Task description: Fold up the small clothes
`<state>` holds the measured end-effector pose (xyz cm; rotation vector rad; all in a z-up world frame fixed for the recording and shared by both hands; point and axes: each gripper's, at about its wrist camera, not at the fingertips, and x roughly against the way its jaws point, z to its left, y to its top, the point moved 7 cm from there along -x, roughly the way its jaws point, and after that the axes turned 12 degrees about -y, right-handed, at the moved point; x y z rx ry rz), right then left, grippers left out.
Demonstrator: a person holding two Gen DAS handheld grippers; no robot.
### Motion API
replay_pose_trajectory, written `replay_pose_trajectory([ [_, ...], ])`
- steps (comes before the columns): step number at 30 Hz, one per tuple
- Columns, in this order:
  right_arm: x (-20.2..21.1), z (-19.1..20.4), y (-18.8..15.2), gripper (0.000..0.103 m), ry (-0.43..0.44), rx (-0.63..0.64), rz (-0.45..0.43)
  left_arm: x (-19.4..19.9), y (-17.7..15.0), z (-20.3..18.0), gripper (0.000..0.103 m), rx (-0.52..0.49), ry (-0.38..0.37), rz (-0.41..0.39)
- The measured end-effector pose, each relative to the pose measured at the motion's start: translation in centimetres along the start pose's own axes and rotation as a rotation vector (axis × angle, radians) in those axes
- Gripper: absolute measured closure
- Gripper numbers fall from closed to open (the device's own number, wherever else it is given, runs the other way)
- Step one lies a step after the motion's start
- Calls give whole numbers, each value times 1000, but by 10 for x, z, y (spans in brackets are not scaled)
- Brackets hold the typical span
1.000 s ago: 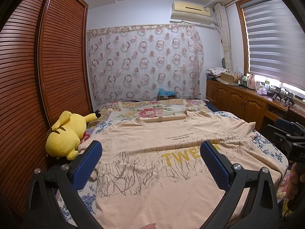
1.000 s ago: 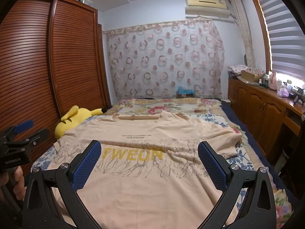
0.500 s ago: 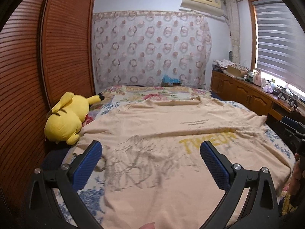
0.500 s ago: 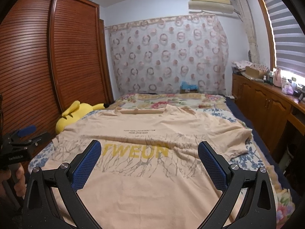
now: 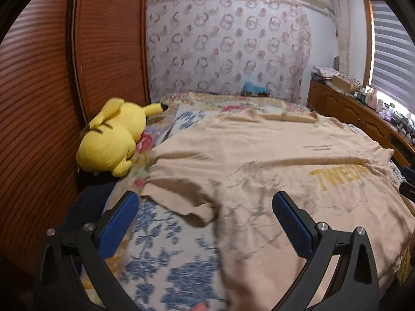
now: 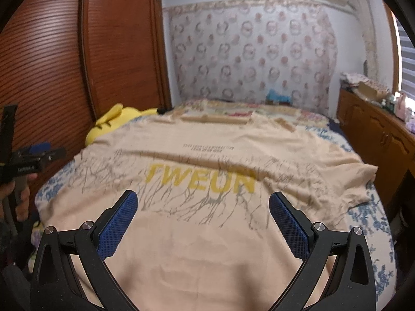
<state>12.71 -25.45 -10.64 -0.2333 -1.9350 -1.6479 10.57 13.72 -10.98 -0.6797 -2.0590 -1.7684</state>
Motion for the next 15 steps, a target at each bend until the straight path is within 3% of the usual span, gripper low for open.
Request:
replay_pose_trajectory([
  [6,-13,10,-4,0,19,52,36,-14,-3,33,6,70,-7,70],
  [15,-32,27,-3,0,43,148,87,-38,-12,41,36,108,-71,195],
])
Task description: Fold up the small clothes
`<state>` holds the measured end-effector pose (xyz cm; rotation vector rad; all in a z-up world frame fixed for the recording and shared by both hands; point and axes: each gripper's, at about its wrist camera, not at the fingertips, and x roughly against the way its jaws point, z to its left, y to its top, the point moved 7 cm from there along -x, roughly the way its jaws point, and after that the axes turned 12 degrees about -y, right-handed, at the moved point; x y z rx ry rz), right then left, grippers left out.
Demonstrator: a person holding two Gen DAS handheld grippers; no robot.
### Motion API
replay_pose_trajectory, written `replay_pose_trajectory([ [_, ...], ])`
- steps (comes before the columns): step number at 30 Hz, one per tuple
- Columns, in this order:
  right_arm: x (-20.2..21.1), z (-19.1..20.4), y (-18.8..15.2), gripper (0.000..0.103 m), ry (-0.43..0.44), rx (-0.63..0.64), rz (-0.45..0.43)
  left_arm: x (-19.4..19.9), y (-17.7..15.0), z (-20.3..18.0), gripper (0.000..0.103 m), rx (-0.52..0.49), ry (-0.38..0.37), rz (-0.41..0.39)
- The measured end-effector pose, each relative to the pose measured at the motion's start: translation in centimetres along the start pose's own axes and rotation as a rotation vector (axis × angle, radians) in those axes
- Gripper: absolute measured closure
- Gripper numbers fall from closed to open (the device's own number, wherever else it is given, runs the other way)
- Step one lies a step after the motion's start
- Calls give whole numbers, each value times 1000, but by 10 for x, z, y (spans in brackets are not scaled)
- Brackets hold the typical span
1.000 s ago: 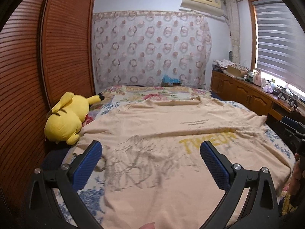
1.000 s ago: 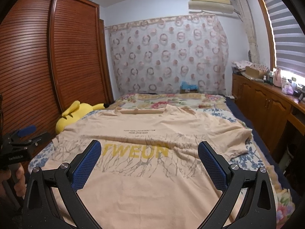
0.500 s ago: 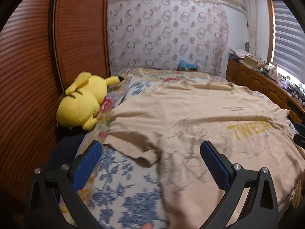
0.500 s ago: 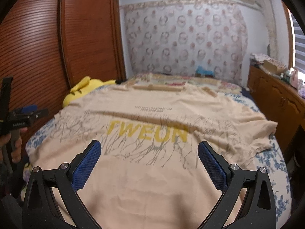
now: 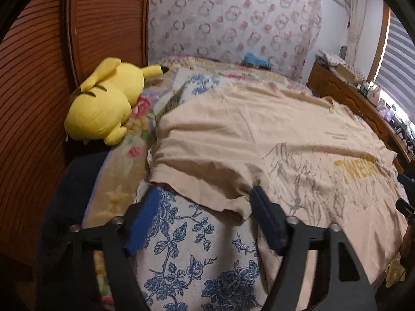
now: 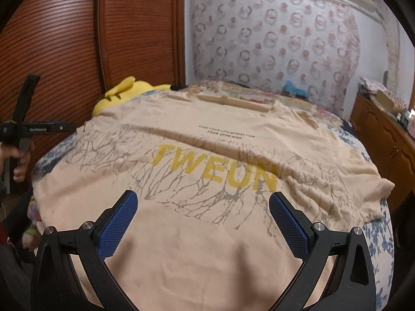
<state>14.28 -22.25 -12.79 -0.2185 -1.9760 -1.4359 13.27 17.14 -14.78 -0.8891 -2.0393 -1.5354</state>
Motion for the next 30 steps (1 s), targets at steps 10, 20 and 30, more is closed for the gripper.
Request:
replay_pose_trajectory([
  [10,-20,14,-1,0,21,58,56,-16,-11,-10,47,-71,13,69],
  [20,-27,20,-5,0,8,84,81,-2,15,-22,102,-106,-22,14],
  [30,-27,19,-5,0,-6,69,71,18,66,-93,102,-242,-139,-31],
])
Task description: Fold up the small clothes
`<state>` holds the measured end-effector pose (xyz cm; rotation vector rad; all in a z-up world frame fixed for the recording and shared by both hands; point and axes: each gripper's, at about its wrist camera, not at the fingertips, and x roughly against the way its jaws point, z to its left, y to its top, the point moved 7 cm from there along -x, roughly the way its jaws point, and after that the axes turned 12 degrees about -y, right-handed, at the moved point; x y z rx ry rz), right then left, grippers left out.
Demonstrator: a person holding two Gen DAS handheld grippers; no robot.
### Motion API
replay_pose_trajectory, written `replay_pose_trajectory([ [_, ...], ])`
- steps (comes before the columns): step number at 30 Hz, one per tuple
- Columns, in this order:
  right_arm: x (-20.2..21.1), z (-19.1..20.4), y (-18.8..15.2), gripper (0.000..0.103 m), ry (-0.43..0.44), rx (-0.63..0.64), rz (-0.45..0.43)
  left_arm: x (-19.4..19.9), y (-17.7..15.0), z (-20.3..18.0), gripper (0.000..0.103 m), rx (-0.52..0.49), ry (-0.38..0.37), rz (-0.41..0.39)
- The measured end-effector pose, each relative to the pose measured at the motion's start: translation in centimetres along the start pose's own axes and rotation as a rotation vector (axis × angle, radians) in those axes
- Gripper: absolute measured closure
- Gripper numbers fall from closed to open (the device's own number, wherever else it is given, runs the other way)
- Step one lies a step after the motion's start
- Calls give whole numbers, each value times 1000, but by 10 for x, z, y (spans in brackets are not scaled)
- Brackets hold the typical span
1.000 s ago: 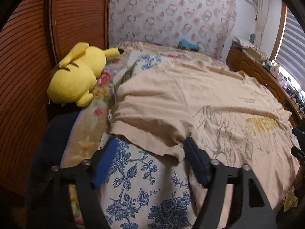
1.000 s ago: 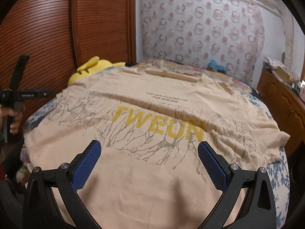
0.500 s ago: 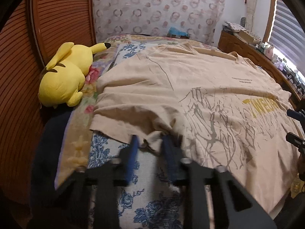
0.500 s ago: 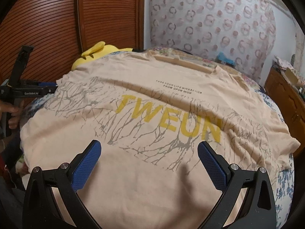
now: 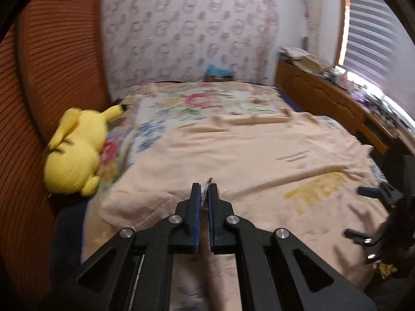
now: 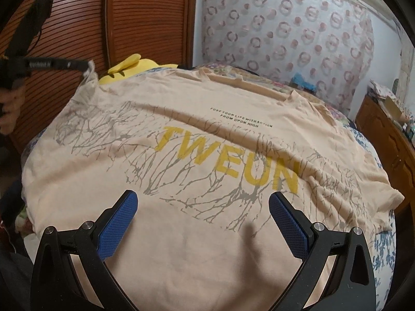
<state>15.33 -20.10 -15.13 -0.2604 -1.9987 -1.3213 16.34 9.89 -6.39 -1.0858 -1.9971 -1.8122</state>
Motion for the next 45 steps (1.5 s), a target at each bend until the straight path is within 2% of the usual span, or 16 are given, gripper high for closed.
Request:
replay_pose_trajectory([
  [4,1,-2,0,0,2,-13,-2,-13,-2,-40,101,-57,-74,39],
  [5,1,-3,0,0,1,-15,-4,-15,-3,-44,97,-58,-85,44],
  [10,3,-3,1,0,-11,-15,-11,-13,-10,-46,86,-49,-100,65],
  [12,3,-2,2,0,-14,-13,-13,-7,-12,-34,77,-27,-90,63],
  [14,3,-2,1,0,-17,-13,-16,-6,-14,-19,56,-3,-74,61],
  [16,3,-2,1,0,-16,-15,-16,-1,-18,3,40,31,-35,54],
  [22,4,-3,0,0,-9,-27,-17,-4,-42,61,39,97,79,100],
  [27,4,-3,-1,0,-10,-25,-12,-18,-62,90,39,151,105,154],
  [30,3,1,1,0,7,5,4,-21,-64,98,40,171,102,143],
  [33,4,10,10,0,38,24,-2,-23,-61,99,41,173,83,125],
  [34,6,12,15,0,43,27,-12,-24,-61,99,52,173,75,126],
  [39,8,35,37,0,115,49,-37,-38,-57,102,68,138,92,167],
  [40,6,39,41,0,124,58,-39,-39,-56,102,76,132,90,168],
  [41,5,44,43,0,128,67,-42,-40,-55,101,89,130,91,172],
  [43,2,52,46,0,137,82,-46,-42,-52,99,102,122,91,179],
  [45,1,57,46,0,149,84,-48,-44,-47,95,103,109,82,179],
])
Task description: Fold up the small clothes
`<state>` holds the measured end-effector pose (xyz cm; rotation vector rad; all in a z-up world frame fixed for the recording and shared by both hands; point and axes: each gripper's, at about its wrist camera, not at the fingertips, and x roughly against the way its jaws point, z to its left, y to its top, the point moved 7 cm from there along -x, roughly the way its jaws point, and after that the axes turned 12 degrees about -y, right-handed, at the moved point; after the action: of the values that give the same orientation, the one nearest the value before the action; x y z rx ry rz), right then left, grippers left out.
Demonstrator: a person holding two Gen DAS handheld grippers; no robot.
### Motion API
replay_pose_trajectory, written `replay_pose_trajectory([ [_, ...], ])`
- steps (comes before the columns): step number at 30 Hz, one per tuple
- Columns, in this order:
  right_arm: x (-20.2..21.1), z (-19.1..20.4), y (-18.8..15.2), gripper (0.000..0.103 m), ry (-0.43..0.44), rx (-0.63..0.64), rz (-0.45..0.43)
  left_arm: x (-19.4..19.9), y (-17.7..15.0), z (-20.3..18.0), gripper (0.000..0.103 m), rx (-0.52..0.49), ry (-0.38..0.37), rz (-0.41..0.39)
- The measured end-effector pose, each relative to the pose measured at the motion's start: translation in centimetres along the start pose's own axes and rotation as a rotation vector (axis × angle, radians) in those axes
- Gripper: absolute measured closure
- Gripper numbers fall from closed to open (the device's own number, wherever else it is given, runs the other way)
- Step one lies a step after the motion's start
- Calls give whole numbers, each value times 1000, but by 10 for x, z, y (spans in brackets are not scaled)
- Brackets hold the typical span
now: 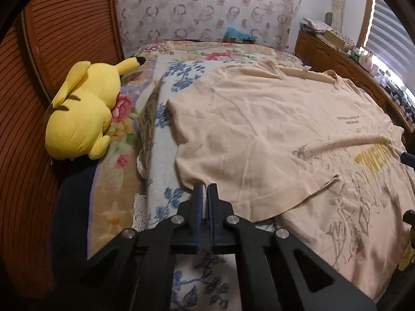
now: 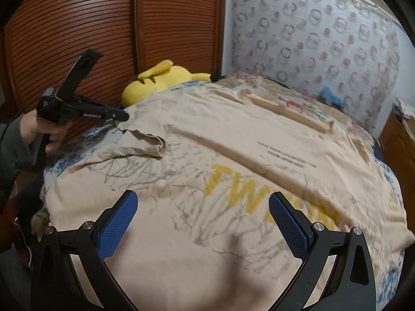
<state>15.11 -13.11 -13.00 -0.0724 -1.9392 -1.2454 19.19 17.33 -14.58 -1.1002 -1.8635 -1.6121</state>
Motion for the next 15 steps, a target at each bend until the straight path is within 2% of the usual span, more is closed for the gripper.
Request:
replay_pose_trajectory([
  [8,4,-5,-9,0,15,-26,0,9,55,-62,103,-111,-81,-48],
  [15,5,-27,-16,0,-11,-68,1,-8,109,-114,103,-174,-138,-53],
])
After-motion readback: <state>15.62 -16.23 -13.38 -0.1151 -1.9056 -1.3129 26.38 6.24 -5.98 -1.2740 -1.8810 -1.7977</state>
